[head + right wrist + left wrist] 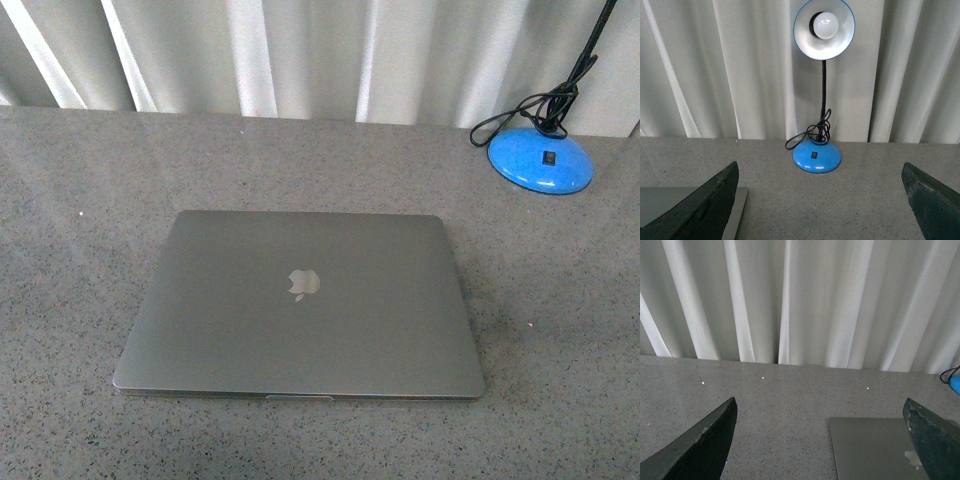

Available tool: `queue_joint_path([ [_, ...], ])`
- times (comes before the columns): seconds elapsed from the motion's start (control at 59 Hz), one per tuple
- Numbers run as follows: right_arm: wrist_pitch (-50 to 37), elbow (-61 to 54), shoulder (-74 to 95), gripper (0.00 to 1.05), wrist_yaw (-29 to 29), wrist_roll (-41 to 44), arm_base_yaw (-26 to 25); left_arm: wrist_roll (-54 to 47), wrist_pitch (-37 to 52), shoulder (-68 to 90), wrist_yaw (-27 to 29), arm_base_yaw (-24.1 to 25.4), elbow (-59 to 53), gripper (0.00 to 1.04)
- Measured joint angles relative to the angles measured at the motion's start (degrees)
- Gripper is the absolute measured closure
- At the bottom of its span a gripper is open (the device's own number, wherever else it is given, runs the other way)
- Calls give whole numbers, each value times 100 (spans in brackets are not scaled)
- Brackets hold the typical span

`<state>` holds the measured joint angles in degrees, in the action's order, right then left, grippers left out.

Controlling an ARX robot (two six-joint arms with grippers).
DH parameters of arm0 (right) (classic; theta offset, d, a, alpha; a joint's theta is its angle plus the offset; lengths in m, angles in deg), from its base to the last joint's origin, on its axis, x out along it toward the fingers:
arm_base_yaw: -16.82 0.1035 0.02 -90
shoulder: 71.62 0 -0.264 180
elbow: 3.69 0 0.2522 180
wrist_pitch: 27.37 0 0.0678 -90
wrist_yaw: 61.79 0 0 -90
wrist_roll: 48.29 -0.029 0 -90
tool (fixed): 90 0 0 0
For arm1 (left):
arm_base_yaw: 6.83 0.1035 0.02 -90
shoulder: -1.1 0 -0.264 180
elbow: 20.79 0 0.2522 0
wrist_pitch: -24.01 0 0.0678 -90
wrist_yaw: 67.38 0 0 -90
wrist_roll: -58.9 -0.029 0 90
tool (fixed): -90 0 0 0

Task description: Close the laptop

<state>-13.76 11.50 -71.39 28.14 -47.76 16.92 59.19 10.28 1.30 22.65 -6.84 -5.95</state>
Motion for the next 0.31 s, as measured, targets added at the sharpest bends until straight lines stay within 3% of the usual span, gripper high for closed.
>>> queue_joint_path([
  [0.305, 0, 0, 0, 10, 0, 0, 0, 0, 0, 0, 0, 0, 0, 7],
])
